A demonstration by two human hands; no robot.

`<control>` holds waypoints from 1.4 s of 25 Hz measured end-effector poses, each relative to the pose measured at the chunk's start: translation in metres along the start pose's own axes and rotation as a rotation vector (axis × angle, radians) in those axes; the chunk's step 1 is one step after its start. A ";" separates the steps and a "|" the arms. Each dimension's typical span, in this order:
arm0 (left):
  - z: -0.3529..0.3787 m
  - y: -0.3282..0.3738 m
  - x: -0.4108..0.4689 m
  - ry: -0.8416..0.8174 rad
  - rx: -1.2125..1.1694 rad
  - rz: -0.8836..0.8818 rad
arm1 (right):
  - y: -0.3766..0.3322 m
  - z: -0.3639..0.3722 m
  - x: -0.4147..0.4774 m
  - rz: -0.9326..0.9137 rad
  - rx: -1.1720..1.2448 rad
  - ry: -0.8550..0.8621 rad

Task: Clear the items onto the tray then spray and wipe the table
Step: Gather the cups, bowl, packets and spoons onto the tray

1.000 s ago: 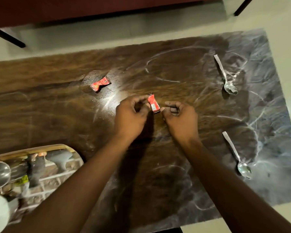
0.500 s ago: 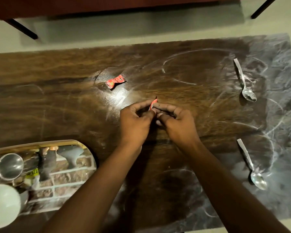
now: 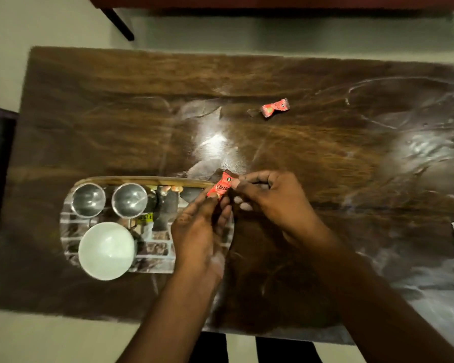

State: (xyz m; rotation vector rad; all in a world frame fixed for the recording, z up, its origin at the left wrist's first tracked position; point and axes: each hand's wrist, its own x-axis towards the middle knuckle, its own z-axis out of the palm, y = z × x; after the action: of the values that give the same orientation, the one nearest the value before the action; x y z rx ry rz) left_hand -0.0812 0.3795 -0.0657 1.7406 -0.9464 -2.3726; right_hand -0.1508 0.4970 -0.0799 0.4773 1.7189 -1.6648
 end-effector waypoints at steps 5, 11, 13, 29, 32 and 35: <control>-0.049 -0.001 -0.001 0.128 -0.041 -0.024 | 0.014 0.057 0.001 0.005 -0.120 -0.072; -0.084 -0.001 0.020 0.224 -0.129 -0.015 | 0.030 0.103 0.006 -0.060 -0.351 -0.029; -0.081 -0.004 0.028 0.243 -0.121 0.006 | 0.034 0.106 0.013 -0.076 -0.359 0.024; -0.069 0.003 0.044 0.298 -0.015 0.100 | 0.039 0.109 0.022 -0.101 -0.354 0.133; -0.060 -0.001 0.037 0.312 0.066 0.154 | 0.031 0.095 0.019 -0.093 -0.321 0.134; -0.032 0.001 0.032 0.216 0.261 0.270 | 0.016 0.062 0.016 -0.073 -0.234 0.144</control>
State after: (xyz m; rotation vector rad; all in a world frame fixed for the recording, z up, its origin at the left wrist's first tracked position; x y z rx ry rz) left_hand -0.0653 0.3520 -0.0984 1.7694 -1.4024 -1.9244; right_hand -0.1375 0.4352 -0.0992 0.4364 2.0292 -1.4837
